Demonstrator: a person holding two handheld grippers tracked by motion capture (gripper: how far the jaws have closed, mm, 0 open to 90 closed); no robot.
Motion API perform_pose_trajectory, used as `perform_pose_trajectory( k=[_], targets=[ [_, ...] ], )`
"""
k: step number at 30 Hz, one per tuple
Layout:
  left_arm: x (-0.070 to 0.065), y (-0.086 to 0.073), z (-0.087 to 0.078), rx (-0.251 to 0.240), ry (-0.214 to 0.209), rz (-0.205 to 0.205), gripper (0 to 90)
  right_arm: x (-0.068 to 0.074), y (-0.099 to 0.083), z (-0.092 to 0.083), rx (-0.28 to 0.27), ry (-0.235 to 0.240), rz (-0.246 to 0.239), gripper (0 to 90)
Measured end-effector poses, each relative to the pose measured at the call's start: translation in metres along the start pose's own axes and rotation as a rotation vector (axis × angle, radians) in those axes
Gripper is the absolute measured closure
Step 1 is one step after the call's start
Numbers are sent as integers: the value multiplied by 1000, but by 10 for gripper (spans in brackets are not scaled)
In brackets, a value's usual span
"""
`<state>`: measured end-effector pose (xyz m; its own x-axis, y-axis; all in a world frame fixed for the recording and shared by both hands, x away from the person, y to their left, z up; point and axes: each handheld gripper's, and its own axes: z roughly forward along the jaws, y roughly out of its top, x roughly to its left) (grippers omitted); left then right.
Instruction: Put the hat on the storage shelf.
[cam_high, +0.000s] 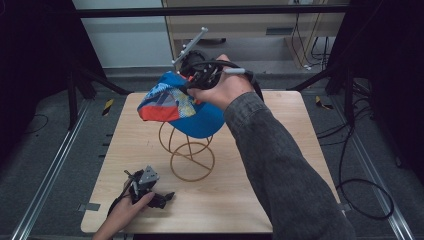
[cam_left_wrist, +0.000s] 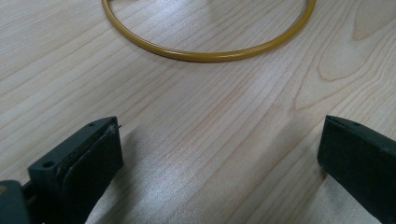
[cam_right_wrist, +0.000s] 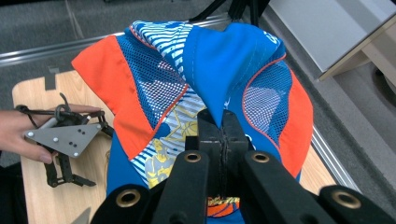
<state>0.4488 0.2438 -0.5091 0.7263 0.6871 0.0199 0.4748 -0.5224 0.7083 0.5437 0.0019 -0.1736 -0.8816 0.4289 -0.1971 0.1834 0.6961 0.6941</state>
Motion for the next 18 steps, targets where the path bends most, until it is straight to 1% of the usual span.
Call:
perform_pose_trajectory(
  k=[2, 5, 7, 10, 16, 18],
  targets=[
    [0, 0, 0, 0, 0, 0, 0, 2, 2, 7, 8, 11, -3, 900],
    [0, 0, 0, 0, -1, 2, 0, 3, 4, 19, 34, 21, -9, 900],
    [0, 0, 0, -1, -1, 1, 0, 4, 5, 27, 50, 20, -10, 900],
    [0, 0, 0, 0, -1, 3, 0, 4, 5, 34, 74, 25, -12, 900],
    [0, 0, 0, 0, -1, 3, 0, 4, 4, 47, 94, 45, -5, 900],
    [0, 0, 0, 0, -1, 2, 0, 5, 5, 51, 92, 49, -6, 900]
  ],
)
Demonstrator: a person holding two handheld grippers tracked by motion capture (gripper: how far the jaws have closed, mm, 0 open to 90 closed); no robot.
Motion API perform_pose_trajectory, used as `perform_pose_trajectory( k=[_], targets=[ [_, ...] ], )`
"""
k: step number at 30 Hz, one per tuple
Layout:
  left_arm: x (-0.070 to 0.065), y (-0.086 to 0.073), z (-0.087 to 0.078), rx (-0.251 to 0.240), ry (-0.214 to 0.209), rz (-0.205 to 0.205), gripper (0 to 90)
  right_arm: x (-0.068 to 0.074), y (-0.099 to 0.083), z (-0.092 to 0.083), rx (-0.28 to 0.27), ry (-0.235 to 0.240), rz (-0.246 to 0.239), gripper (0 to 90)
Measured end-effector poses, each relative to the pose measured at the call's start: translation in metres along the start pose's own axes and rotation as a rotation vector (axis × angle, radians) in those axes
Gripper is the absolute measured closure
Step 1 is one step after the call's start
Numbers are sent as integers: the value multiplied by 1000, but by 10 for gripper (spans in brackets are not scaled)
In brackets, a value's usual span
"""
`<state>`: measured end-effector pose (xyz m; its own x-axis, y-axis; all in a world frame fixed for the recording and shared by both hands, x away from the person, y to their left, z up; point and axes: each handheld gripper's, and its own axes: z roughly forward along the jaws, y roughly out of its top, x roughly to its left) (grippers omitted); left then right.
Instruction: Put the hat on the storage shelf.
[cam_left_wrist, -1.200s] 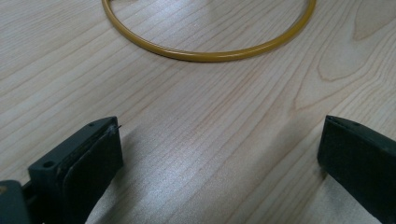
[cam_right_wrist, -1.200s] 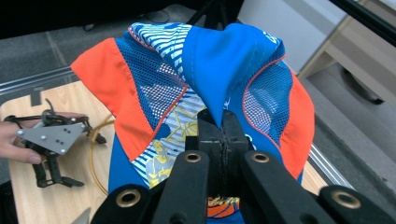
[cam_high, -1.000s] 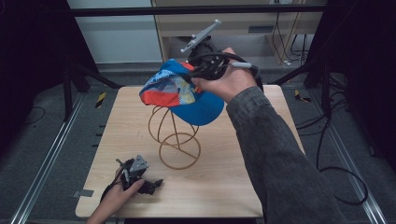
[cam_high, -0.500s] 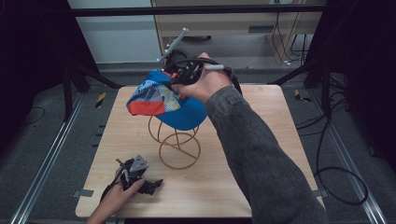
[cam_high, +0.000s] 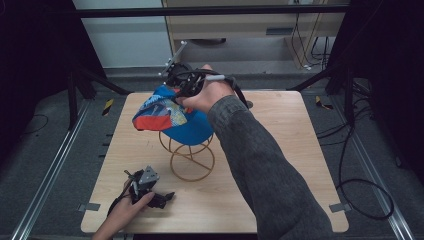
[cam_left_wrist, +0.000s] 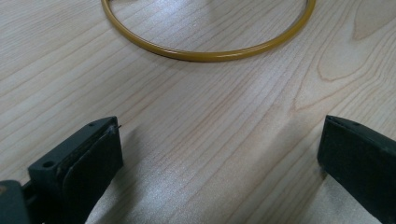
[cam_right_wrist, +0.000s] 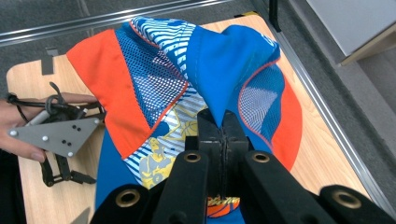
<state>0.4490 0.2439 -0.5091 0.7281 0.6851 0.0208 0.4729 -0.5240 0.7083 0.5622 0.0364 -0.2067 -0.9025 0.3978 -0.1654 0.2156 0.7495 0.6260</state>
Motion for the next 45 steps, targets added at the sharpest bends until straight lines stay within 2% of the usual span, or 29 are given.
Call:
perform_pose_trajectory(
  k=[10, 13, 21, 45],
  targets=[
    [0, 0, 0, 0, 0, 0, 0, 3, 0, 8, 17, 13, -10, 896],
    [0, 0, 0, -2, -1, 0, 0, 6, -1, 13, 22, 29, -19, 890],
    [0, 0, 0, -1, -1, 0, 0, 6, -3, 19, 34, 31, -20, 887],
    [0, 0, 0, -5, -4, 1, 0, 1, -15, 15, 11, 39, 17, 835]
  ],
)
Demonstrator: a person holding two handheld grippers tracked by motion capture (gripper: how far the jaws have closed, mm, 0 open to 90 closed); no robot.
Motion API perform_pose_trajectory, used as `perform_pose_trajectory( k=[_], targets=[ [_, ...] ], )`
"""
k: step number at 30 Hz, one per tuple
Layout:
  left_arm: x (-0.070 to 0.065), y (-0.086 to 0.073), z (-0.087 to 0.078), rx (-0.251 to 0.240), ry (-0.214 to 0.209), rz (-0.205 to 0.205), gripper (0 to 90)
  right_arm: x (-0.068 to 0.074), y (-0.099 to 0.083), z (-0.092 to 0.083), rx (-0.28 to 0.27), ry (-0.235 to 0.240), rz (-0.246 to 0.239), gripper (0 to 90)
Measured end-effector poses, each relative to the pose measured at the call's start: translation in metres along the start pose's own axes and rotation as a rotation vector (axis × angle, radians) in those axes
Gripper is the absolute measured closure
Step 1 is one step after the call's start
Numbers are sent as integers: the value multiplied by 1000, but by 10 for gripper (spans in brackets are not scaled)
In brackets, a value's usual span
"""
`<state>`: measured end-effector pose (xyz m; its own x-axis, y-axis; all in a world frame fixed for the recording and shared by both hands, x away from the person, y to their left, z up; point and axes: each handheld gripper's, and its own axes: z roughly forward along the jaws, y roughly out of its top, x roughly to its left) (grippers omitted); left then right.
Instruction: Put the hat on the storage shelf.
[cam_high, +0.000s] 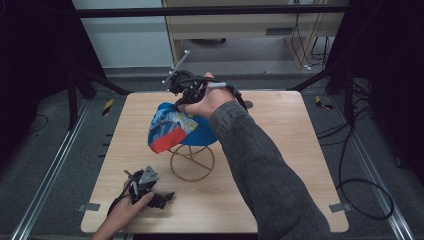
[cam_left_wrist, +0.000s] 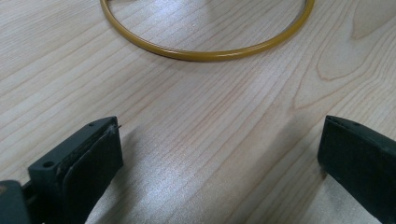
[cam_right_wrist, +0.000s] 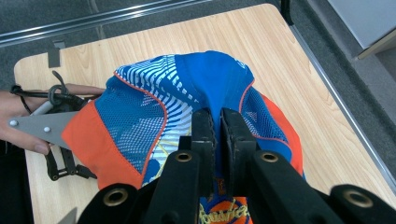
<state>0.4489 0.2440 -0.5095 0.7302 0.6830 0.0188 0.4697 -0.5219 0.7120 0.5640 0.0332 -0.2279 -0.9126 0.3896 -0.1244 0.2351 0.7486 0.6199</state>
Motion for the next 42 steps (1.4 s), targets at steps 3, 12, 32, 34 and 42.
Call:
perform_pose_trajectory(
  k=[3, 12, 32, 34, 42],
  targets=[
    [0, 0, 0, 0, 0, -1, 0, 0, 0, 0, -5, -3, 0, 825],
    [0, 0, 0, 0, 0, -3, 0, 1, 0, 1, -8, 3, 6, 764],
    [0, 0, 0, 0, 0, -2, 0, 2, -5, -12, -31, -1, 25, 604],
    [0, 0, 0, 1, 0, -2, 0, 3, -6, -15, -36, -3, 29, 590],
    [0, 0, 0, 0, 0, -3, 0, 2, -10, -25, -69, -6, 42, 577]
  ],
)
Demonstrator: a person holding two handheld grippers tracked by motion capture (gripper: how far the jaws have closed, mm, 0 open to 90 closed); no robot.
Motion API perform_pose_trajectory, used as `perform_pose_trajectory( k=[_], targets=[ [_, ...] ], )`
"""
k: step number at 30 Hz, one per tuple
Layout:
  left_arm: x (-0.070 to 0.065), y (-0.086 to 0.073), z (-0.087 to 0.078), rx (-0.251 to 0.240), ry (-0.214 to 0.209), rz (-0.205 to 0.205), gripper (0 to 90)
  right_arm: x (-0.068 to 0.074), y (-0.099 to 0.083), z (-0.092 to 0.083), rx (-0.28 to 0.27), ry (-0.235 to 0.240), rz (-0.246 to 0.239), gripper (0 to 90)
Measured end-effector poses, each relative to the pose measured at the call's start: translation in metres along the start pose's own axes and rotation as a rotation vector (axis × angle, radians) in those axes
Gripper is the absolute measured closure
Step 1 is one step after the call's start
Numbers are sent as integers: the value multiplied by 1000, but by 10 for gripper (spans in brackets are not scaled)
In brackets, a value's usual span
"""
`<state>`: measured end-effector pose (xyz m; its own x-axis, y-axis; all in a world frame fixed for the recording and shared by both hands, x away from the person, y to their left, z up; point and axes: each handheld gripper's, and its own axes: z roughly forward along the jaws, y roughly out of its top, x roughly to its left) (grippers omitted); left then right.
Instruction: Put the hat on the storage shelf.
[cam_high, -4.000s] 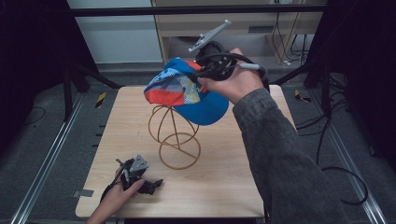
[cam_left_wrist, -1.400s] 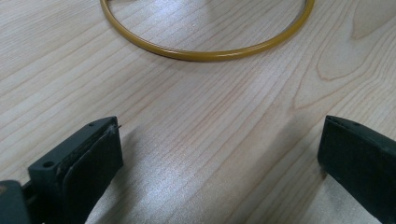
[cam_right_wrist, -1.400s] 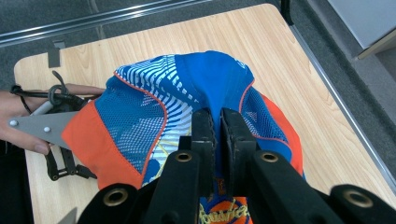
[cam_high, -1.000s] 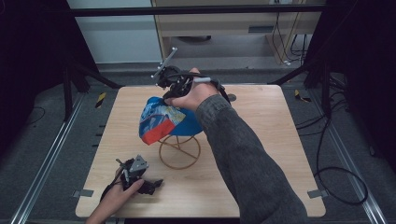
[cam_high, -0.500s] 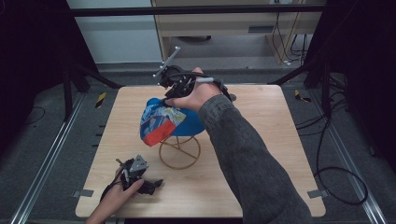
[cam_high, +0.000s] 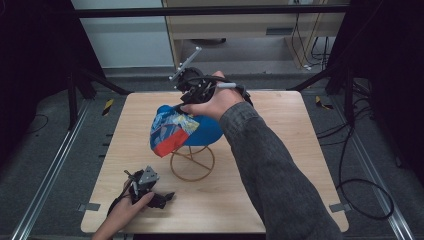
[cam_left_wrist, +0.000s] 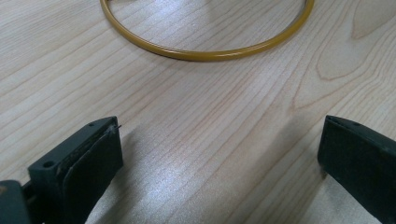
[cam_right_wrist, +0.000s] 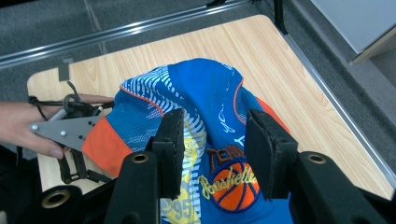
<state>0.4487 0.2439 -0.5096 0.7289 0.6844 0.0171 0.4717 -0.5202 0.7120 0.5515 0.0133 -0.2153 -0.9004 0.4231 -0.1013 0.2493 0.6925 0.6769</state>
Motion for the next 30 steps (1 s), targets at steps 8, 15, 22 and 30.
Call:
perform_pose_trajectory(
  k=[8, 15, 22, 30],
  targets=[
    [0, 0, 0, 1, 0, 1, 0, -2, -7, -10, -17, -11, 19, 560],
    [0, 0, 0, 0, 0, 0, 0, -5, -18, -18, -36, -18, 47, 536],
    [0, 0, 0, 1, -1, 1, 0, -7, -28, -27, -55, -43, 68, 452],
    [0, 0, 0, 2, -1, 1, 0, -10, -41, -34, -79, -85, 101, 302]
  ],
)
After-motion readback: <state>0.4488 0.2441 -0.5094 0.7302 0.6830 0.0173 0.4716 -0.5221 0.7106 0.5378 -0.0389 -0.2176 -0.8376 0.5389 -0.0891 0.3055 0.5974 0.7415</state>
